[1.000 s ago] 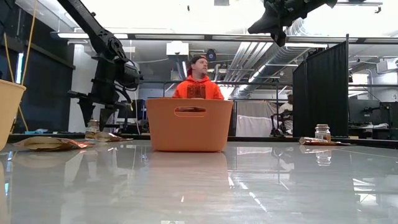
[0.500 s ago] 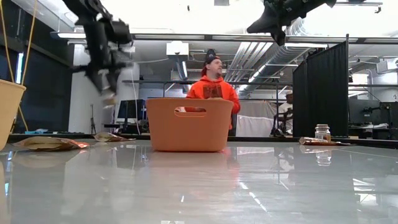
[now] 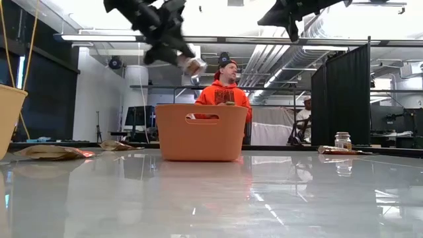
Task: Sort spices by type
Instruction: Put the top left brown spice bottle into the orange can
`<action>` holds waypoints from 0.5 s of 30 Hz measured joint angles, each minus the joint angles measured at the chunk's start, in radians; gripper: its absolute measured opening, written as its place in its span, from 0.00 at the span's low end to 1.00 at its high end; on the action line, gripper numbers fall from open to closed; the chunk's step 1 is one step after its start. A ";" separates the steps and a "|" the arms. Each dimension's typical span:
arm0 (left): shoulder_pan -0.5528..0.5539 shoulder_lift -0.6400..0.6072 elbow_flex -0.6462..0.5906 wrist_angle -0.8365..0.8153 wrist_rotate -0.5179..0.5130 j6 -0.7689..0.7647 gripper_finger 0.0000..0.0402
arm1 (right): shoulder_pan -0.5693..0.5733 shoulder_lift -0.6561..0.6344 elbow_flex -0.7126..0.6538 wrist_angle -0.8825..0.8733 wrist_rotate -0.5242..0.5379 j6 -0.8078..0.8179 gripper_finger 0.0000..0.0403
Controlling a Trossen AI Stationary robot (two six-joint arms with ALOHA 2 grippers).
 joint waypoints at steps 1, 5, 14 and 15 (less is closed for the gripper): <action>-0.032 0.024 0.004 0.029 0.000 0.022 0.34 | 0.000 0.000 0.000 -0.001 -0.007 0.001 0.00; -0.110 0.128 0.067 0.021 -0.018 0.103 0.34 | 0.000 0.000 0.000 -0.018 -0.038 0.000 0.00; -0.137 0.355 0.222 -0.092 -0.051 0.255 0.34 | 0.000 0.000 0.000 -0.024 -0.039 0.009 0.00; -0.135 0.371 0.236 -0.109 -0.054 0.275 0.34 | 0.000 0.000 0.000 -0.024 -0.040 0.009 0.00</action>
